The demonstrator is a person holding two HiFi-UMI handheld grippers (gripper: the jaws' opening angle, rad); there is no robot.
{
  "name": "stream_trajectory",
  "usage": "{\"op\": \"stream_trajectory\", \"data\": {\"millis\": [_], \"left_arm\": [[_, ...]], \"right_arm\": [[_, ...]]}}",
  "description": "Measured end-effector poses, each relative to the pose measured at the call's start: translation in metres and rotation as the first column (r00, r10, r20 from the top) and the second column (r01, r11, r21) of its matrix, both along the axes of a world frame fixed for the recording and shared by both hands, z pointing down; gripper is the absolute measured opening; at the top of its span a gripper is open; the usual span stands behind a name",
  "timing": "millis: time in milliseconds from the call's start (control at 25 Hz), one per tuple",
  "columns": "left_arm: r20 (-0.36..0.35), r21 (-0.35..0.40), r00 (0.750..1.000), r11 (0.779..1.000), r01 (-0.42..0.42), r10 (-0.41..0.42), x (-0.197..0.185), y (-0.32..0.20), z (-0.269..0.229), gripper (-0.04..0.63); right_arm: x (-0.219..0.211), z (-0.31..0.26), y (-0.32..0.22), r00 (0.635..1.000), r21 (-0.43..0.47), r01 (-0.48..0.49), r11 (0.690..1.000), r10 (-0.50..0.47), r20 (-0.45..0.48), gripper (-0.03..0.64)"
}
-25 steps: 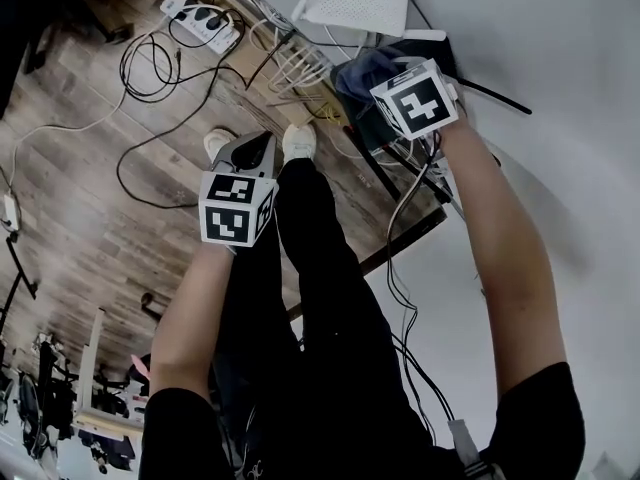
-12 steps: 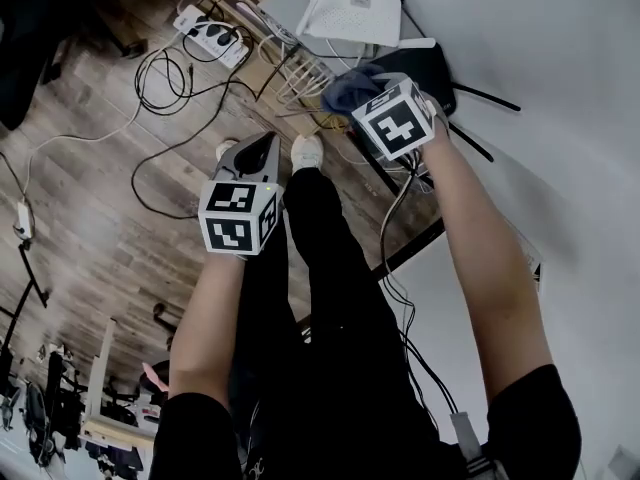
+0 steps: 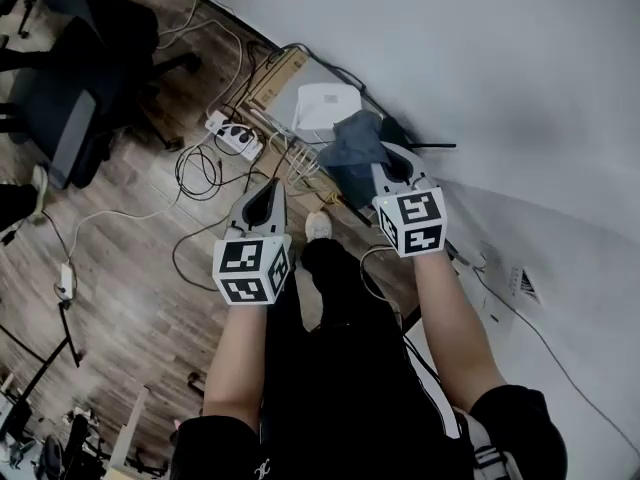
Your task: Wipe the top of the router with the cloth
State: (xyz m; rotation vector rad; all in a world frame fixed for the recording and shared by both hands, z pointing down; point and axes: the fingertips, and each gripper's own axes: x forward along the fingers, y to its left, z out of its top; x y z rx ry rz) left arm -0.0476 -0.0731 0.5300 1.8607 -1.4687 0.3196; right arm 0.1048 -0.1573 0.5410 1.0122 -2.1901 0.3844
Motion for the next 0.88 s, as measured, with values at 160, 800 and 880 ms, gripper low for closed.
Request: {"op": "stream_trajectory", "data": {"millis": [160, 800, 880], "left_arm": [[-0.010, 0.099, 1.000, 0.995, 0.030, -0.029, -0.003, -0.006, -0.085, 0.000], [0.133, 0.484, 0.990, 0.875, -0.019, -0.052, -0.014, -0.010, -0.382, 0.000], [0.136, 0.497, 0.990, 0.867, -0.032, -0.042, -0.008, -0.012, -0.402, 0.000]], "right_arm": [[0.006, -0.110, 0.011, 0.962, 0.145, -0.145, 0.979, 0.105, 0.252, 0.014], [0.009, -0.392, 0.044, 0.849, 0.422, -0.358, 0.833, 0.101, 0.519, 0.014], [0.009, -0.407, 0.049, 0.846, 0.422, -0.361, 0.832, 0.102, 0.523, 0.014]]}}
